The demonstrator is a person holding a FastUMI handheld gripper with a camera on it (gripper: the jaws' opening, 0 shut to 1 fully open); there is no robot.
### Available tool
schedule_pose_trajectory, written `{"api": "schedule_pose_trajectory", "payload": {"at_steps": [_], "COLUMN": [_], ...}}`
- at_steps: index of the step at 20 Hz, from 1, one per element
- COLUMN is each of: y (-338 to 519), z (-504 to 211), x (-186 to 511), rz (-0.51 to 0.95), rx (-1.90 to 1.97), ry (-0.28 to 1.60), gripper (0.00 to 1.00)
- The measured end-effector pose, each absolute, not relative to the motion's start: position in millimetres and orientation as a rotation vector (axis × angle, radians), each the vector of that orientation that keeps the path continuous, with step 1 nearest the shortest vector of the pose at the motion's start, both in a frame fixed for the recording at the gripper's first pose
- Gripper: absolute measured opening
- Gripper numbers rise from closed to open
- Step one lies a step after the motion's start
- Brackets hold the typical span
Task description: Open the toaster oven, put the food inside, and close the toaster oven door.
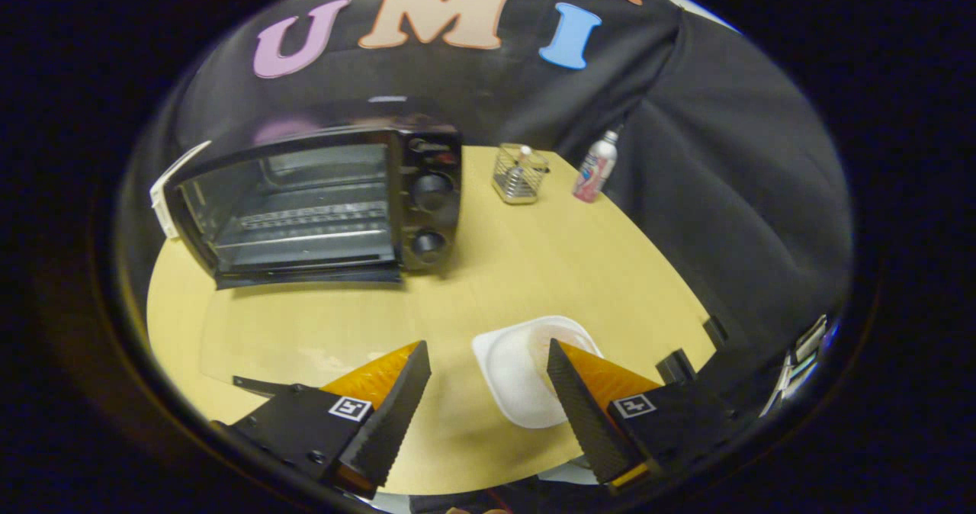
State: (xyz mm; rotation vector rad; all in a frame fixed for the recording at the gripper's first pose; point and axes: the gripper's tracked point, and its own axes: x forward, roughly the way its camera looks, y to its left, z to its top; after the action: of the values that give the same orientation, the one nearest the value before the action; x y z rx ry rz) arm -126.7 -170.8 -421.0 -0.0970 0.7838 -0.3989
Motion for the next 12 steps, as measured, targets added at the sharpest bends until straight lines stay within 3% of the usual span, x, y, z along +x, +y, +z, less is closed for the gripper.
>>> {"api": "schedule_pose_trajectory", "payload": {"at_steps": [6,12], "y": [-233.4,-254.1], "z": [-462.5,-494.8], "x": [-137.5,-138.1], "rz": [-0.493,-0.470], "rx": [-0.075,-0.033], "ry": [0.892,0.954], "gripper": [0.98,0.97]}}
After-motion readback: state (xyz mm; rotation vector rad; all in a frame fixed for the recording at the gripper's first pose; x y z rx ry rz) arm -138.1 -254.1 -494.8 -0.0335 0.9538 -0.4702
